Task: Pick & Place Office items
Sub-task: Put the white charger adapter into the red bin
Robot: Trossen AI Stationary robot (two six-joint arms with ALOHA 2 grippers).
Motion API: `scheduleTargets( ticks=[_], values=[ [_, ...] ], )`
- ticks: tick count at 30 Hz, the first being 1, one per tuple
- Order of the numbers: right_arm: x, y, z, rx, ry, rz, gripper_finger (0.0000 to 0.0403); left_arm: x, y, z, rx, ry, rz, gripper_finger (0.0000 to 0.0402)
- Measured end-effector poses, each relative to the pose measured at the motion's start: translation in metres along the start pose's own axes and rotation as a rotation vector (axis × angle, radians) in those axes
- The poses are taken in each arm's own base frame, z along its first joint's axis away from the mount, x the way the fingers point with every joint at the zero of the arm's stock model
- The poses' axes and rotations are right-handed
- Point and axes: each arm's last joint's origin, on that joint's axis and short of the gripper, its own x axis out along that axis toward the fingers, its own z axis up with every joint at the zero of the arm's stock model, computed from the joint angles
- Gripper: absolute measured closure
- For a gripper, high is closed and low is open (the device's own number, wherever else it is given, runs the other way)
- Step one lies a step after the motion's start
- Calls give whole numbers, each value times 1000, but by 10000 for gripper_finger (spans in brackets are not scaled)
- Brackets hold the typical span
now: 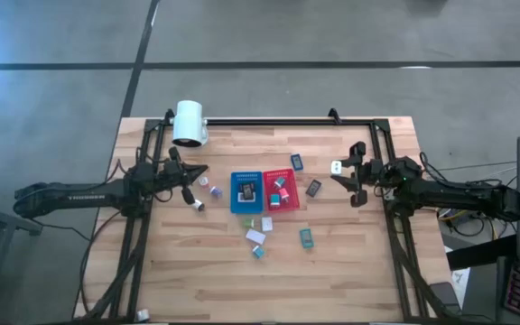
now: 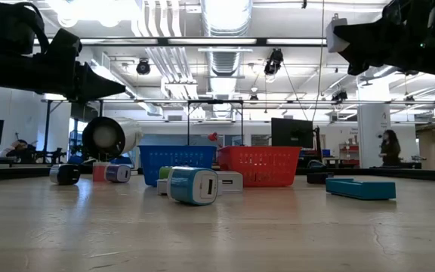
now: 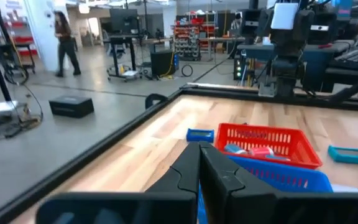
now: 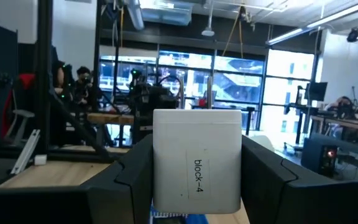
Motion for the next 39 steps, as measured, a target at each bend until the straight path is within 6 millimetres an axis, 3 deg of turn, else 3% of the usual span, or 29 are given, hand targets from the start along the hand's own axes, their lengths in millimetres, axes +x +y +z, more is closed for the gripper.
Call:
scheduleTargets(
  ticks=[13, 24, 29, 35, 39],
  values=[
    [-14, 3, 4, -21, -25, -5, 235, 0, -1, -7, -45, 70, -29, 390],
    [-13, 0, -10, 25, 87, -73, 235, 0, -1, -7, -24, 67, -30, 390],
    [9, -9, -1, 81, 275, -184, 235, 0, -1, -4, -19, 37, -30, 392],
    [49, -23, 1, 76, 466, -225, 234, 0, -1, 0, -12, 1, -27, 392],
    [77, -29, -11, 98, 601, -201, 234, 0, -1, -1, -11, 4, -25, 392]
  ],
)
